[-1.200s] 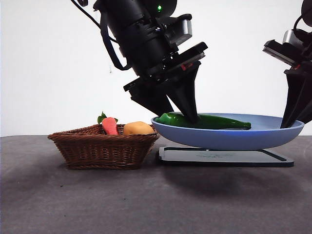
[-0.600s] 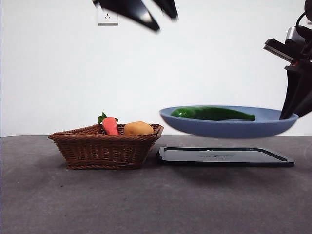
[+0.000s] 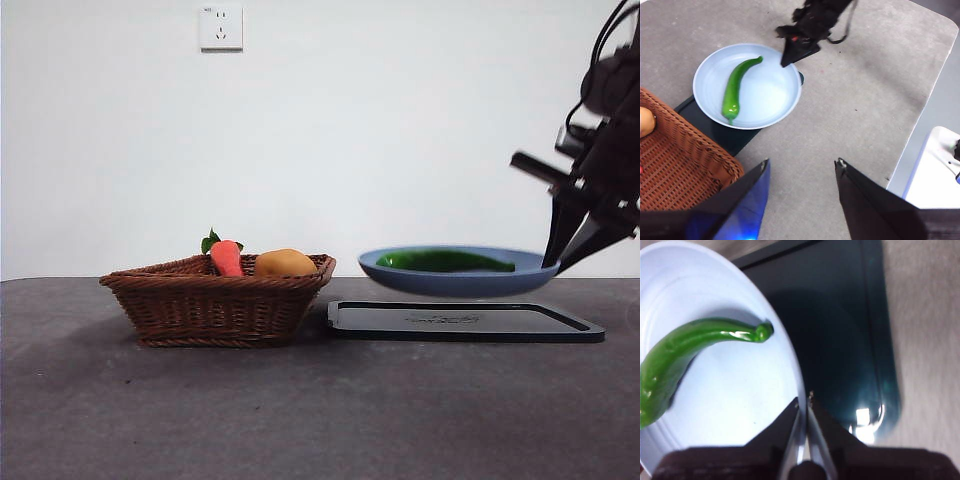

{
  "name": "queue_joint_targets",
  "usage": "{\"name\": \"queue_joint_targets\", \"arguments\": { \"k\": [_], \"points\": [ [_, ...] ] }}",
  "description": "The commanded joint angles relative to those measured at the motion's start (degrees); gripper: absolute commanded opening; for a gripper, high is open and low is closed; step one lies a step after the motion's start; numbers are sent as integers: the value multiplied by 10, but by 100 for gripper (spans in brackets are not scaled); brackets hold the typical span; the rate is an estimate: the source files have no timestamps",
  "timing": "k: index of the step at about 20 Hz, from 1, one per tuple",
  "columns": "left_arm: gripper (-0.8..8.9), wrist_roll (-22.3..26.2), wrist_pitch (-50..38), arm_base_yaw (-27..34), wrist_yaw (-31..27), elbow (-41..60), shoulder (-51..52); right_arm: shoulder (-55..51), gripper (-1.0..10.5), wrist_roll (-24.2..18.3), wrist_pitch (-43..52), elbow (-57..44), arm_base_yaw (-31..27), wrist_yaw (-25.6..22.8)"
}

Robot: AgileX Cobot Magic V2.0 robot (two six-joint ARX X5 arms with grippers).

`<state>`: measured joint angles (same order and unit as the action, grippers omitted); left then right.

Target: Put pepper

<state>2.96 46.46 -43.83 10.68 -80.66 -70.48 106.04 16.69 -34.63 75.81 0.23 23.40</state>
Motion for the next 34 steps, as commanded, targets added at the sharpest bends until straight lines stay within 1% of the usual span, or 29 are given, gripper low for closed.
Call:
{"name": "queue_joint_targets", "arguments": {
  "k": [1, 4, 7, 10, 12, 13, 17, 19, 21, 26, 31, 34],
  "points": [
    [235, -2, -1, -3, 1, -11, -6, 40, 3, 4, 17, 25, -3, 3],
    [235, -3, -1, -4, 0, -11, -6, 61, 3, 4, 41, 26, -5, 2],
    [235, -4, -1, -4, 0, -11, -6, 72, 3, 2, 43, 26, -5, 1],
    [235, -8, -1, -5, 0, -11, -6, 76, 3, -7, 42, 26, -5, -27],
    [235, -19, 0, -5, 1, -11, -6, 76, 4, -10, 44, 26, -5, -27],
    [235, -19, -1, -5, 0, -11, -6, 75, 17, -11, 44, 26, -5, -25],
    [235, -18, -1, -5, -1, -11, -6, 68, 191, -11, 41, 26, -5, -24],
    [235, -18, -1, -4, -1, -11, -6, 47, 210, -16, 30, 26, -8, -24],
    [235, -18, 0, -4, -1, -11, -6, 5, 210, -35, 6, 26, -11, -27],
    [232, -14, -1, -4, -1, -11, -6, -166, 209, -80, -95, 26, -6, -23],
    [232, -12, 2, -4, -1, -11, -6, -353, 207, -119, -247, 26, 43, -23],
    [232, -12, 2, -4, -1, -11, -6, -435, 206, -126, -318, 26, 79, -23]
  ]
}}
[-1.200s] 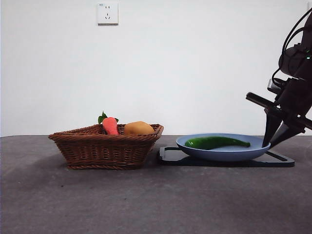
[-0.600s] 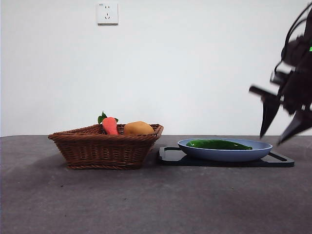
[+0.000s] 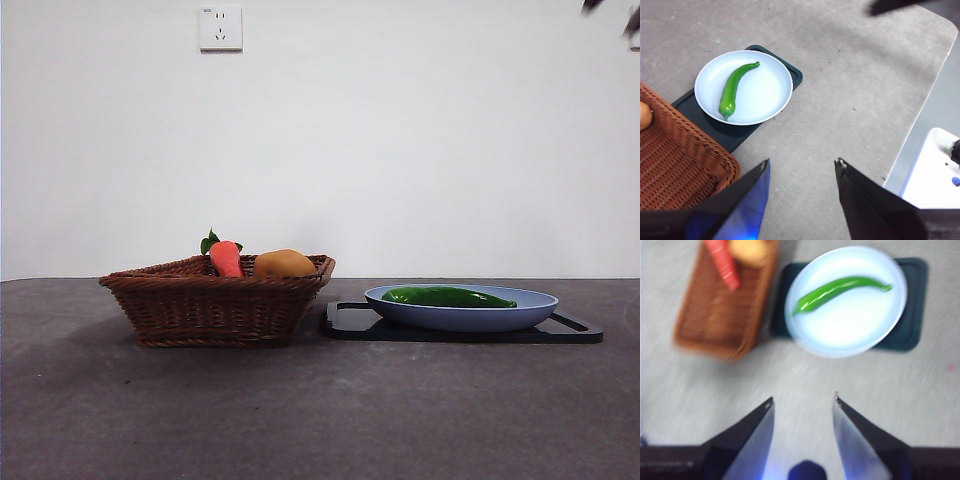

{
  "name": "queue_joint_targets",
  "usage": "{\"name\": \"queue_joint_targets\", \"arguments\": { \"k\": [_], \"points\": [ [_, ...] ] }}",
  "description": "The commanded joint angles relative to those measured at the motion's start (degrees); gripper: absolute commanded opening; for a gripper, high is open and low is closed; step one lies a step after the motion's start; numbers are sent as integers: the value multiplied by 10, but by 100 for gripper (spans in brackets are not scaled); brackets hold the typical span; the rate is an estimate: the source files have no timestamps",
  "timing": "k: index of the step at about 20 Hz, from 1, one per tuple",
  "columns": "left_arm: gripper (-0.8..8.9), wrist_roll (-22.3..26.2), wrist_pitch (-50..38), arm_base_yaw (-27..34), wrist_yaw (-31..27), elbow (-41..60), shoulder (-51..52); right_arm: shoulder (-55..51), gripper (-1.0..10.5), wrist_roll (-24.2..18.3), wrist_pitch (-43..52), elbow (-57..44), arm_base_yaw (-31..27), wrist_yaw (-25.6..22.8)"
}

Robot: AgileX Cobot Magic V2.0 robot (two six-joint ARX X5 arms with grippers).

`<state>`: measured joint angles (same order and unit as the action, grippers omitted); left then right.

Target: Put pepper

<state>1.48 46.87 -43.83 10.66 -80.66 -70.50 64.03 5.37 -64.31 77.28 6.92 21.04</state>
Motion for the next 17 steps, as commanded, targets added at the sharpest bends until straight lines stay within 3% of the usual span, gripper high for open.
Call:
{"name": "queue_joint_targets", "arguments": {
  "k": [1, 7, 10, 17],
  "points": [
    [232, 3, -2, -4, 0, -11, -6, -36, 206, -14, -44, 11, 23, 0],
    [210, 3, 4, -4, 0, -11, -6, -97, 176, -40, -139, 11, 56, 0],
    [-5, 3, 8, -4, 0, -11, -6, -98, 5, -66, -141, 11, 56, 0],
    [8, 2, 7, -4, 0, -11, -6, -96, 11, -59, -137, 11, 55, -2]
  ]
}}
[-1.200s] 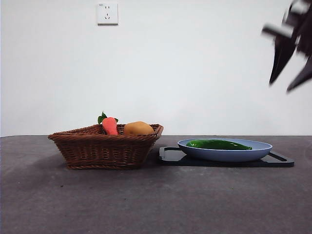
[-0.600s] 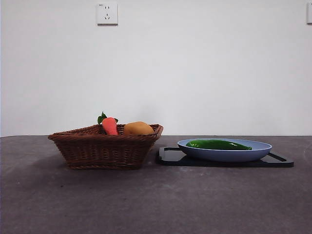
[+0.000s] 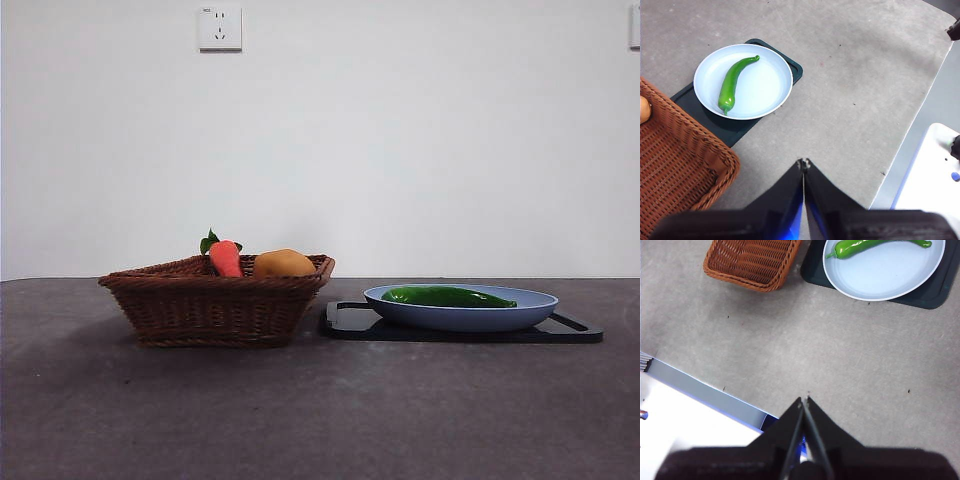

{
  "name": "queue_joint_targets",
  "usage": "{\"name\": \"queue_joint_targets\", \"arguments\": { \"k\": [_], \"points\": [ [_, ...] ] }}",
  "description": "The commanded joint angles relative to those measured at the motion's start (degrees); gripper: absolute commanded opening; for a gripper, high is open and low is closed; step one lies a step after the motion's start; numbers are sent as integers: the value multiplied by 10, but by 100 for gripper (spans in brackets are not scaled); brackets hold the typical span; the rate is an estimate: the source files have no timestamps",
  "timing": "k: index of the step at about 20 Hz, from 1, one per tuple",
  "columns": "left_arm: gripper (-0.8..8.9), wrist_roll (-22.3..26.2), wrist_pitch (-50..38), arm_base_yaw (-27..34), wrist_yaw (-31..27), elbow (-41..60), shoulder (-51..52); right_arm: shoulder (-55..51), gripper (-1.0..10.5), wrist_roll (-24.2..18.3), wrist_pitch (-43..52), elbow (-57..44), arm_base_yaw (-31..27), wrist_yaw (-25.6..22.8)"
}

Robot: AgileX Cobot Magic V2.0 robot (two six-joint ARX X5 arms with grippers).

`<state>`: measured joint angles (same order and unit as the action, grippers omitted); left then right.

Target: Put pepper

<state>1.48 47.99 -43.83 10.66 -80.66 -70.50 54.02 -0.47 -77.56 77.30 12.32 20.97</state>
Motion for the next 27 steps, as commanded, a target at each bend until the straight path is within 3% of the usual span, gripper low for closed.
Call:
{"name": "queue_joint_targets", "arguments": {
  "k": [1, 9, 12, 16, 21, 27],
  "points": [
    [8, 2, -4, -4, 0, -11, -6, 4, 11, 0, -5, 11, 1, -1],
    [8, 2, -19, -3, -2, -11, -6, 4, 11, 0, -5, 11, 1, -1],
    [8, 54, -54, 28, -22, -11, 12, 4, 11, 0, -5, 11, 1, -1],
    [8, 83, -142, 129, -27, -11, 83, 4, 11, 0, -5, 11, 1, -1],
    [8, 89, -159, 285, -27, 15, 196, 4, 11, 0, -5, 11, 1, -1],
    [8, 89, -384, 400, -39, 271, 387, 4, 11, 0, -5, 11, 1, -1]
  ]
}}
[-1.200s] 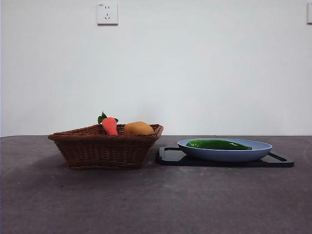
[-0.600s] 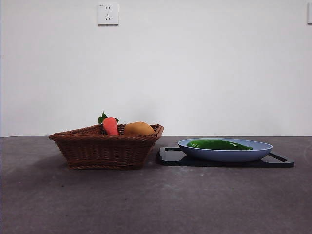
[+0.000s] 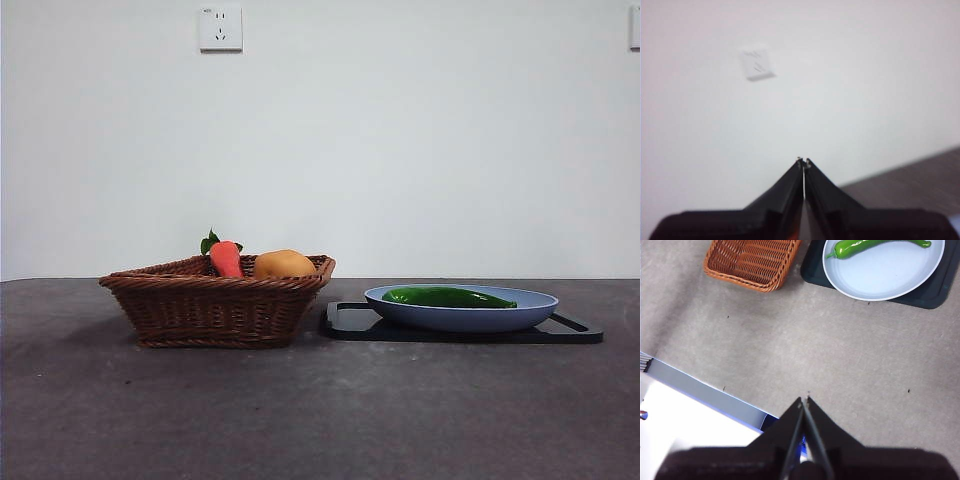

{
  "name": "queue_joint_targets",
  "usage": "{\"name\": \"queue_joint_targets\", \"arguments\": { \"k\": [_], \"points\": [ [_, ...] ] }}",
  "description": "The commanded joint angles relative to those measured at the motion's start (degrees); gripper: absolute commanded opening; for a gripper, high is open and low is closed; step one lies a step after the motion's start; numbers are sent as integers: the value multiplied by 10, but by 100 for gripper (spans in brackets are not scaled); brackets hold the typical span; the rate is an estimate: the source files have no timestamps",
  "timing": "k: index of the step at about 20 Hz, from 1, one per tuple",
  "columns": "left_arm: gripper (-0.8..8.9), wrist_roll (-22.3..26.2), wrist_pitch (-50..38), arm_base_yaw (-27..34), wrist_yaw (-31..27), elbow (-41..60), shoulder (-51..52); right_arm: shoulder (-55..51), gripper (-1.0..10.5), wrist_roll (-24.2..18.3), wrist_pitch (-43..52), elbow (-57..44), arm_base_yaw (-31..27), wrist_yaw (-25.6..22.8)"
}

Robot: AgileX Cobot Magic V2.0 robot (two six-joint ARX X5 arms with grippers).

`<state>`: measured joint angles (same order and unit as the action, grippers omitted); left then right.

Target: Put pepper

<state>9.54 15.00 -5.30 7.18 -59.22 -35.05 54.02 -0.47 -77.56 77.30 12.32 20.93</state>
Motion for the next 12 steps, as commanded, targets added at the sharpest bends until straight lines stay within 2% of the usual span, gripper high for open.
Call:
{"name": "queue_joint_targets", "arguments": {
  "k": [1, 5, 12],
  "points": [
    [8, 5, -91, 25, -10, 107, 61, 4, 11, 0, -5, 11, 1, -1],
    [8, -35, -184, 50, -12, 293, 164, 4, 11, 0, -5, 11, 1, -1],
    [8, -106, -193, 80, -11, 495, 291, 4, 11, 0, -5, 11, 1, -1]
  ]
}}
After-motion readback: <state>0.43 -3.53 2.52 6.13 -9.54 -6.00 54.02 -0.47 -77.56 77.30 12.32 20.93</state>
